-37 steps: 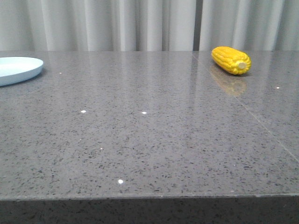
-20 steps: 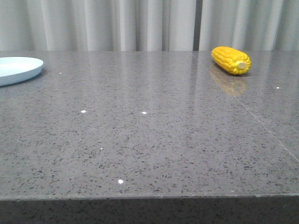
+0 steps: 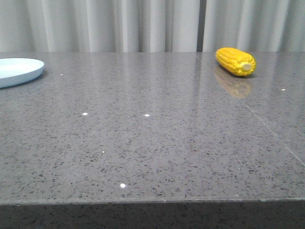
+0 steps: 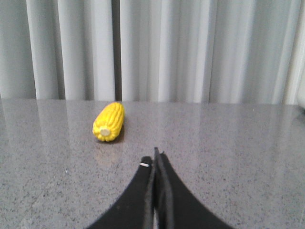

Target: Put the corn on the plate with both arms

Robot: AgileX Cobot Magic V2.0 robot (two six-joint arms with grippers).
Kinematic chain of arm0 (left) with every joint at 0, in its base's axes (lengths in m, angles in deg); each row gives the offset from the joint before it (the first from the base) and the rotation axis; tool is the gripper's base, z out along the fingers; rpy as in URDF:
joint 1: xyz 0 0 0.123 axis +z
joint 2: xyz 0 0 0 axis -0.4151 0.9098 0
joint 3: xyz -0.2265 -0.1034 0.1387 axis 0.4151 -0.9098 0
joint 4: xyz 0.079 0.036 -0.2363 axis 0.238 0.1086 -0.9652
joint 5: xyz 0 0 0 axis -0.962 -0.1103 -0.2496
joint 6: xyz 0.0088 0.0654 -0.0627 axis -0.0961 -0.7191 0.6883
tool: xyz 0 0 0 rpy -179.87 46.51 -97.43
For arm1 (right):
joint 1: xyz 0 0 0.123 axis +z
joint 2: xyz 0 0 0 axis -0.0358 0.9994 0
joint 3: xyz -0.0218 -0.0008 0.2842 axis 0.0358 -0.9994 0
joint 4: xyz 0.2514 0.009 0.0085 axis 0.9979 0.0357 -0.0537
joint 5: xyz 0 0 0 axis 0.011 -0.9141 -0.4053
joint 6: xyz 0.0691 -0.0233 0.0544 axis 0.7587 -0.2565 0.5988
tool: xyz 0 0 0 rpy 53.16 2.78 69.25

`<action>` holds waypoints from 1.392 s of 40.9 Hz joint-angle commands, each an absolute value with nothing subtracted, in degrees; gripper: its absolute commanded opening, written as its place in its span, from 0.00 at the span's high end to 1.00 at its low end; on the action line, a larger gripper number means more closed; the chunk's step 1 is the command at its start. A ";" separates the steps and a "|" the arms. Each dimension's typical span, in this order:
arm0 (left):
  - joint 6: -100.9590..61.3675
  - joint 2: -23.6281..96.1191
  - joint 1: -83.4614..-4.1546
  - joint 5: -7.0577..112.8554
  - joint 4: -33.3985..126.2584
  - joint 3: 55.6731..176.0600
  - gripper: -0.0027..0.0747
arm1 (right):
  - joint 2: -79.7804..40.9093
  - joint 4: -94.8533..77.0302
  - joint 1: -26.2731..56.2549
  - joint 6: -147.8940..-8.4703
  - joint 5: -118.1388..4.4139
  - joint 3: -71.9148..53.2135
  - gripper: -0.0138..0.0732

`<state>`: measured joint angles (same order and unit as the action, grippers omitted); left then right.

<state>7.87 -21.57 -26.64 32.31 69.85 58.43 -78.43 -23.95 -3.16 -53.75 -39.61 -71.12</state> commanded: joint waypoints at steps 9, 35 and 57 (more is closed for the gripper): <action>8.29 -21.33 -27.07 40.73 68.83 78.23 0.99 | -76.99 -23.95 -3.07 -54.38 -48.12 -51.51 0.92; 8.29 5.50 -27.07 68.69 68.83 100.13 0.99 | -51.26 -23.95 -3.07 -54.38 -76.42 -28.20 0.92; 8.29 13.31 -27.07 70.90 68.83 100.13 0.61 | -43.01 -23.95 -3.07 -54.38 -78.33 -28.20 0.53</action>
